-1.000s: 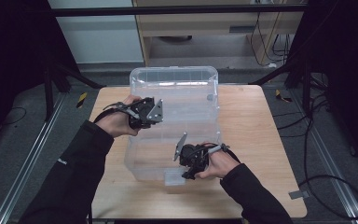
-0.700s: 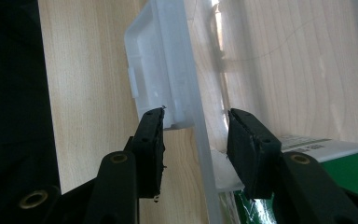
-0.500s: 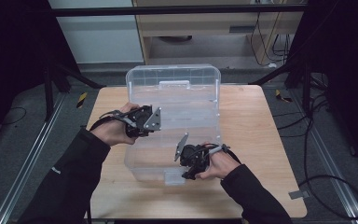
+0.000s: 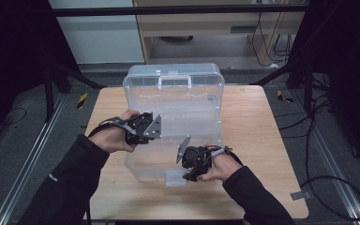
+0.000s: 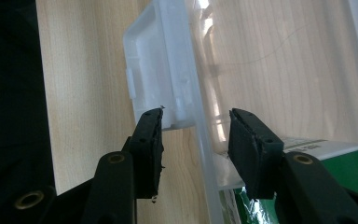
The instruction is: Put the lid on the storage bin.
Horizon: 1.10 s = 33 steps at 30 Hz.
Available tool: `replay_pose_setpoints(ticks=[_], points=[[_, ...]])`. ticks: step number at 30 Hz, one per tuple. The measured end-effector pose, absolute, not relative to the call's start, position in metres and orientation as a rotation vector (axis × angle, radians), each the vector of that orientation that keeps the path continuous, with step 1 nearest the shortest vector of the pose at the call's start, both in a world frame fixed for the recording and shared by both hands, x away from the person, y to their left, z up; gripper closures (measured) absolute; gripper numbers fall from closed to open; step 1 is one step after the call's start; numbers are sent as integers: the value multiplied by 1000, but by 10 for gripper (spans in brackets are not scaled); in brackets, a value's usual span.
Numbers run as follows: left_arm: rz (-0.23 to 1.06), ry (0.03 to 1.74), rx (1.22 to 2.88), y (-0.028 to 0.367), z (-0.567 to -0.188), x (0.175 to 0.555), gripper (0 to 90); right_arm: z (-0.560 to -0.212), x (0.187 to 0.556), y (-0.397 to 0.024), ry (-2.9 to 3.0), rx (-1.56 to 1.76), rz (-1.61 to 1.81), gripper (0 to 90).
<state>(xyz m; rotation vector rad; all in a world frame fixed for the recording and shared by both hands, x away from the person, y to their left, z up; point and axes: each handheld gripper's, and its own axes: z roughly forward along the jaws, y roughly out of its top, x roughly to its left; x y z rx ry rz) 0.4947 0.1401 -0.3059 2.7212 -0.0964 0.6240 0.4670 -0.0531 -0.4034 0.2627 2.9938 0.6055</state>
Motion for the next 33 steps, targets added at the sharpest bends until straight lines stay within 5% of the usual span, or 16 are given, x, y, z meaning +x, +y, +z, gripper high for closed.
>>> replay_pose_setpoints(ticks=[19,33], points=[[585,-99,2714,143,-310,490,842,-395,453,-67,2881,276,794,467],[589,-92,2716,142,-310,490,838,-349,452,-144,2583,598,1300,840]])
